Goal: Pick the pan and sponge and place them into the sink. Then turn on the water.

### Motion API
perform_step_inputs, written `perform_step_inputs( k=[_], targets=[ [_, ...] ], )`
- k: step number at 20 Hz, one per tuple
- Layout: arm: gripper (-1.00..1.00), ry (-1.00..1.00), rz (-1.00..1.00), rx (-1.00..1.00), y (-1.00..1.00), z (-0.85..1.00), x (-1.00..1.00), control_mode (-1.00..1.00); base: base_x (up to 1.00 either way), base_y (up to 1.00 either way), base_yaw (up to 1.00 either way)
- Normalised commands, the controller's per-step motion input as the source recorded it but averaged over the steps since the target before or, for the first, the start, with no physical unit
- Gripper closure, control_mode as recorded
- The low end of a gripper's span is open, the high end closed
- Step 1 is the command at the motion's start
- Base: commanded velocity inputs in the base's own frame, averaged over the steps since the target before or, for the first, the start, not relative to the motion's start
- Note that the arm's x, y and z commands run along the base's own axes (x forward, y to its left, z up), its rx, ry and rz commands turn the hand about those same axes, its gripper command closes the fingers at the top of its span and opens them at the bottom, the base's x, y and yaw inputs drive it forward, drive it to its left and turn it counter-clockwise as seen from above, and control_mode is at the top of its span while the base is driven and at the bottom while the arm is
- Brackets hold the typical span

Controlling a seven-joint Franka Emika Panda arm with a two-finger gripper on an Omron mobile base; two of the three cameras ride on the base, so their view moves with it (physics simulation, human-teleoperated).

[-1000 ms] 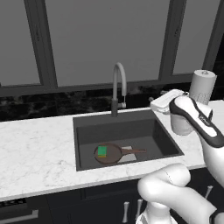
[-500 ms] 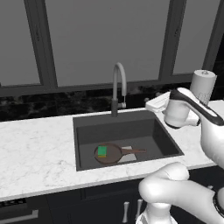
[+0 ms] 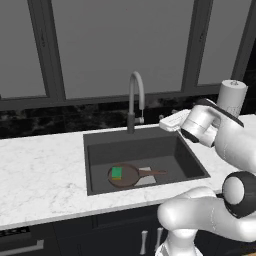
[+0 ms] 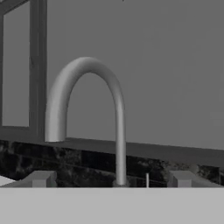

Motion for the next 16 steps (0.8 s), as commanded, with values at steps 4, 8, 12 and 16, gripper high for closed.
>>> perform_step_inputs(
  k=[4, 8, 12, 16],
  targets=[
    [-1.00, 0.00, 0.00, 0.00, 0.00, -0.19, 0.39, -1.00, 0.00, 0.00, 0.00],
    [-1.00, 0.00, 0.00, 0.00, 0.00, 0.00, 0.36, -1.00, 0.00, 0.00, 0.00],
    [-1.00, 0.00, 0.00, 0.00, 0.00, 0.00, 0.38, -1.00, 0.00, 0.00, 0.00],
    [-1.00, 0.02, 0.00, 0.00, 0.00, -0.03, 0.44, -1.00, 0.00, 0.00, 0.00]
  ],
)
